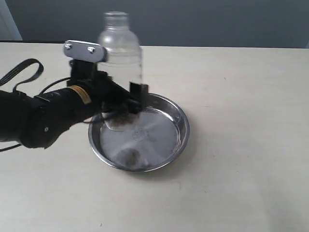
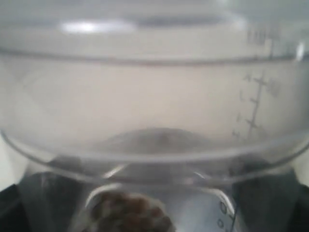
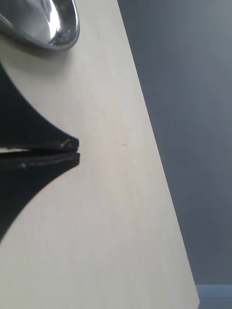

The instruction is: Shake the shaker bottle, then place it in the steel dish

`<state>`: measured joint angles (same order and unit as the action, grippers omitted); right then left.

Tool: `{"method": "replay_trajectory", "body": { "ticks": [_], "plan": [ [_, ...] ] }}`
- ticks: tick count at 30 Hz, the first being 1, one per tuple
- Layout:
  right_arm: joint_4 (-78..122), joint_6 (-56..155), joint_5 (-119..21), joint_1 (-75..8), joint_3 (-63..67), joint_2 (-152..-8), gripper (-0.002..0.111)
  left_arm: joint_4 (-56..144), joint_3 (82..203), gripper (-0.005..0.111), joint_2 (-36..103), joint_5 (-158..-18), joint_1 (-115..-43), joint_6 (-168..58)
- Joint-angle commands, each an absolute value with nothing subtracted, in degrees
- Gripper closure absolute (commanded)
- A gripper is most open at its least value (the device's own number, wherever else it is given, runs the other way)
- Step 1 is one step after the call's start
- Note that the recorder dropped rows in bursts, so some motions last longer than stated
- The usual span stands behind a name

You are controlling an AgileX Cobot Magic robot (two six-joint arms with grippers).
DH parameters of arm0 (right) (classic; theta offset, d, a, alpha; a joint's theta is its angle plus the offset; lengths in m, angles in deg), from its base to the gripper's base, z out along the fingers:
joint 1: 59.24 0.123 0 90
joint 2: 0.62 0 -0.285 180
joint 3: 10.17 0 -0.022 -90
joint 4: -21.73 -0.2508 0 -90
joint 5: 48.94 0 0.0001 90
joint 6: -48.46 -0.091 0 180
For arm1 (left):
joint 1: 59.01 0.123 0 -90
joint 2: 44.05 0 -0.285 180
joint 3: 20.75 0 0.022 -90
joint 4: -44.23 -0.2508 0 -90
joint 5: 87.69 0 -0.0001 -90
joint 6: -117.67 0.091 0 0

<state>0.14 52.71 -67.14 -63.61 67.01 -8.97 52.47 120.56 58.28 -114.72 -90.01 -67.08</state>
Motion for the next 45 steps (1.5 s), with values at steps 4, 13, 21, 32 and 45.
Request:
{"method": "replay_trajectory", "body": {
  "ticks": [4,13,21,32,45],
  "plan": [
    [0.5,52.9,-66.5,-63.8,67.0,-8.7,0.109,55.8,121.4,0.106,57.6,-116.3,-89.4,-66.0],
    [0.5,52.9,-66.5,-63.8,67.0,-8.7,0.109,29.5,119.5,0.106,53.3,-116.1,-91.5,-70.3],
    [0.5,52.9,-66.5,-63.8,67.0,-8.7,0.109,44.2,123.5,0.106,46.3,-121.8,-91.1,-69.2],
    [0.5,52.9,-66.5,-63.8,67.0,-8.7,0.109,40.6,124.8,0.106,44.0,-123.2,-92.2,-69.1],
    [0.2,52.9,-66.5,-63.8,67.0,-8.7,0.109,39.7,124.2,0.106,43.8,-123.2,-92.2,-71.1]
  ]
}}
